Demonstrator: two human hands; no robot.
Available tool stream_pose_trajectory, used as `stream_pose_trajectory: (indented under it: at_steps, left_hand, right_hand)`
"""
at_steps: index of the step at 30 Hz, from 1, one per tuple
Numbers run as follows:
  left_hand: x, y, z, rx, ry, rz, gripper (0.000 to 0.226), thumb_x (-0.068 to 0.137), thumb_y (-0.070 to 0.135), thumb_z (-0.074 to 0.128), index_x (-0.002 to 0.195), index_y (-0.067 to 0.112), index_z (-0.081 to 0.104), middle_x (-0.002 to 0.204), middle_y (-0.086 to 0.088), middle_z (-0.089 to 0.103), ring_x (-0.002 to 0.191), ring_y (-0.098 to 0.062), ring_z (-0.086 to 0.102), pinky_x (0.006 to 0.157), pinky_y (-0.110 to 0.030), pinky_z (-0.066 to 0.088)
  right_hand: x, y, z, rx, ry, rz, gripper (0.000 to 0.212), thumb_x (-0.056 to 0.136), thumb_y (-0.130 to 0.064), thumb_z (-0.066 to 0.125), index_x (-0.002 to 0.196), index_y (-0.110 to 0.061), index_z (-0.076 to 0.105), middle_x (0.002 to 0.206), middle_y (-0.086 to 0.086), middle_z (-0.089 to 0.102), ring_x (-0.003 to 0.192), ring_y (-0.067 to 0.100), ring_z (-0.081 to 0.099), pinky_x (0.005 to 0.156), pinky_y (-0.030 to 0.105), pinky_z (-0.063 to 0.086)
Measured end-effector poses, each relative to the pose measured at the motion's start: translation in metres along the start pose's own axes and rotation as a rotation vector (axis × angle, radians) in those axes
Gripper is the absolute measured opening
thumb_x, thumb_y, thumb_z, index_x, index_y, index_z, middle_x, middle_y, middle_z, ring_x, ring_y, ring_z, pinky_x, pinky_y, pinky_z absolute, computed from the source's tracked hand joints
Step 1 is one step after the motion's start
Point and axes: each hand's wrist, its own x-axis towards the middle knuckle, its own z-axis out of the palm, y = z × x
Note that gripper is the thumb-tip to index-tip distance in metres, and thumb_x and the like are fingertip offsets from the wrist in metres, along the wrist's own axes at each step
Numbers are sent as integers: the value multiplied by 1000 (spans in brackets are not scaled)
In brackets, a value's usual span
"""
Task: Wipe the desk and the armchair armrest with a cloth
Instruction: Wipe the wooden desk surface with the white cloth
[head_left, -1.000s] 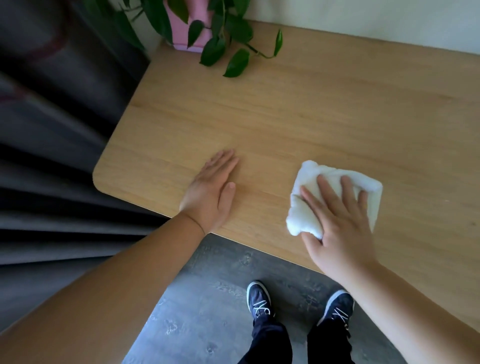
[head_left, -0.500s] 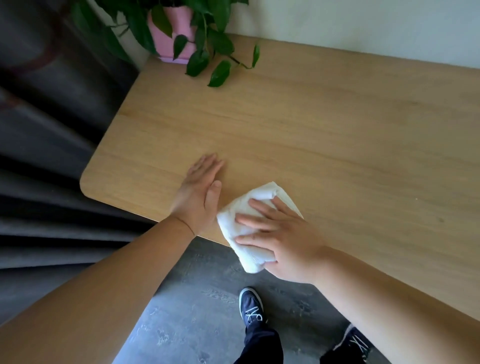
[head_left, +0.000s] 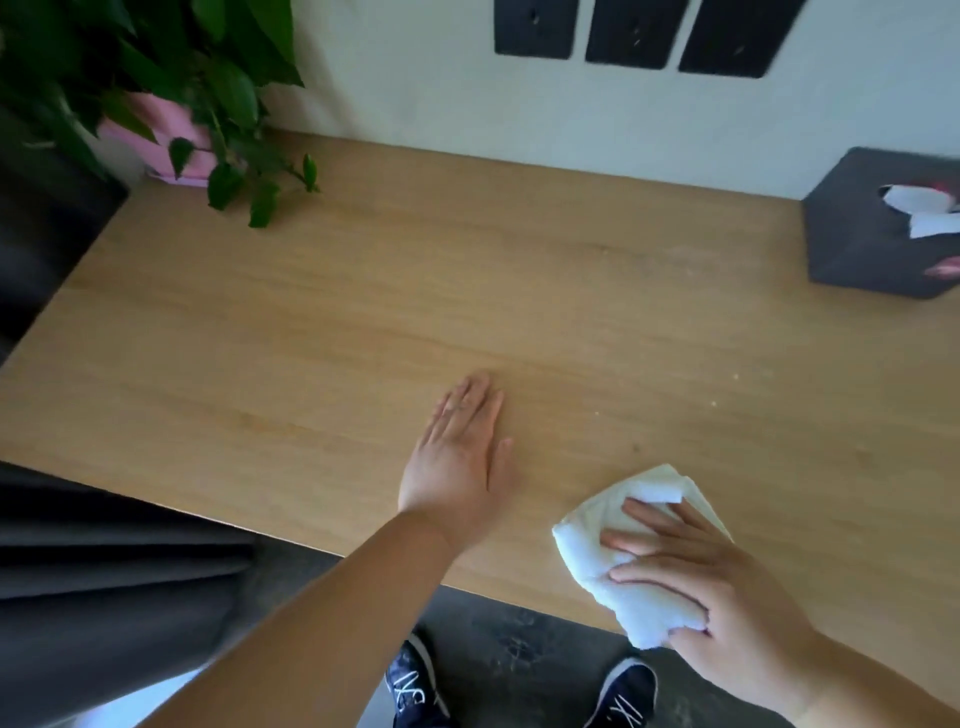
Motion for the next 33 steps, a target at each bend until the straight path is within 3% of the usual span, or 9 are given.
stream_pose_trajectory:
  at_steps: [2,6,12,15,20,22,25,28,33]
  left_hand:
    - [7,17,12,49,11,-16,64,106,43,24,165,18,22,174,3,8,159,-8,-5,129,-30,-4]
    - [24,31,20,204,-6,-74,68,104,47,20,166,22,9,174,8,-6,157,-6,-16,127,-30,-10]
    - [36,33,26,292,11,-91,75,102,56,20,166,24,0,174,10,-10,156,-5,-20,128,-34,-5]
    - [35,34,26,317,14,-76,76,103,56,25,167,19,4,175,6,-5,159,-10,-12,128,-39,2]
    - [38,33,26,321,1,-71,76,102,52,37,166,16,17,175,2,9,161,-15,0,127,-42,11]
    - [40,33,26,308,4,-66,76,101,51,40,165,16,20,174,2,11,161,-16,2,126,-42,12]
    - [43,32,26,303,10,-60,77,99,50,43,165,15,23,174,0,15,161,-17,6,126,-44,14]
    - [42,32,26,316,11,-58,78,98,49,44,164,13,24,174,-1,15,161,-18,8,127,-44,14]
    - [44,34,25,314,11,-61,76,100,48,41,165,15,19,174,1,10,161,-16,2,128,-44,14]
  right_hand:
    - [10,-7,-17,206,120,185,63,75,-1,56,120,-38,79,125,-28,73,134,1,59,115,29,42]
    - [56,11,-66,429,273,441,65,73,-7,45,112,-49,74,56,-5,72,46,7,62,49,15,48]
    - [171,75,-136,158,384,361,50,84,-3,51,111,-41,70,76,-34,66,54,-1,60,52,17,40]
    - [220,108,-164,29,246,322,28,73,-5,35,86,-26,48,58,-16,53,44,4,49,45,8,29]
    - [275,160,-174,-61,156,278,23,67,-6,34,82,-19,44,54,-7,52,43,12,53,52,28,37]
    - [287,177,-161,-175,131,267,21,73,-17,39,85,-28,51,67,-11,65,67,9,68,71,36,47]
    - [294,198,-134,-407,187,207,35,88,-36,47,118,-28,64,126,-4,68,126,28,59,107,55,40]
    - [305,196,-127,-350,119,238,39,86,-35,39,114,-29,66,127,-9,64,131,27,54,109,54,39]
    - [283,172,-105,-182,-33,228,62,88,-16,63,149,-31,60,164,-5,45,155,23,32,128,47,20]
